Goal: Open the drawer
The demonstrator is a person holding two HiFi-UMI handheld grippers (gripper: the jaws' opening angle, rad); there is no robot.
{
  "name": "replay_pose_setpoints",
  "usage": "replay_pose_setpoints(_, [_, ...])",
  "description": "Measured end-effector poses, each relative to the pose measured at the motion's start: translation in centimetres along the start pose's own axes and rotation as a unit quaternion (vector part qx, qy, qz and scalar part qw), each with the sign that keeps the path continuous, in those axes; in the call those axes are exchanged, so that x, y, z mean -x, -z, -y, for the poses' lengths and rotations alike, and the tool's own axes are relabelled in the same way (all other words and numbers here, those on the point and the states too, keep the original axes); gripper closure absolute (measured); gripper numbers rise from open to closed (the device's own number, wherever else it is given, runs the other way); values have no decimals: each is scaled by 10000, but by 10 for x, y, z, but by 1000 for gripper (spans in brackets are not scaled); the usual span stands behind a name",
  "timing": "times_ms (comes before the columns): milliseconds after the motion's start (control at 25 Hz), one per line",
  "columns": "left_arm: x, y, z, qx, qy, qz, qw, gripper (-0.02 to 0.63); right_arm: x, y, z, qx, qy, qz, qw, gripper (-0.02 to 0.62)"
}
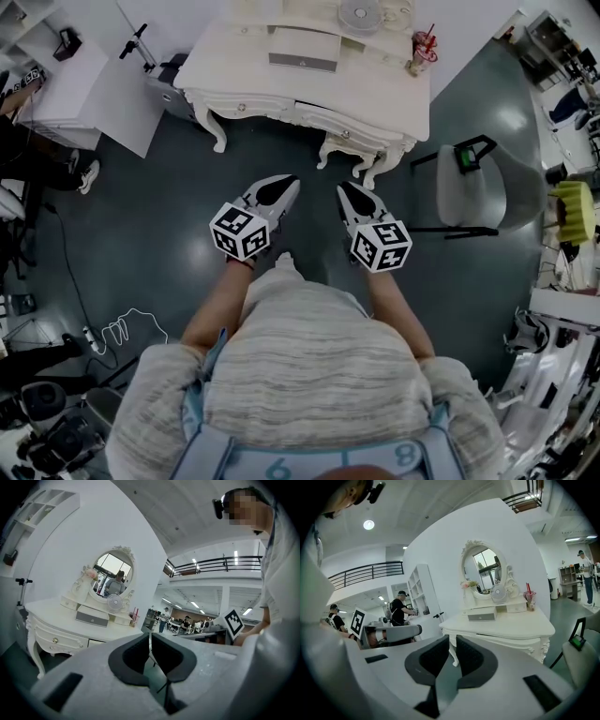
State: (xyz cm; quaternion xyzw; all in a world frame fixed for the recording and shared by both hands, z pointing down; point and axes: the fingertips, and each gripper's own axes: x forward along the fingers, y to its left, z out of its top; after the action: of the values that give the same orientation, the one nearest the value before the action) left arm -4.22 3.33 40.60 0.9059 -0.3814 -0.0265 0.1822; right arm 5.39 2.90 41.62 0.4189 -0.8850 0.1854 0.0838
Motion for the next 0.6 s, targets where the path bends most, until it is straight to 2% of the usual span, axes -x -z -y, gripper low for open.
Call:
replay_pose_setpoints(280, [-10,-8,-33,-128,364,-119,9992,578,-39,-9,2,-165,286,109,9994,584])
replay_pose_setpoints(600, [-35,-5,-54,-166,506,-256,9983,578,-64,-7,13,-181,444,92,9988,584])
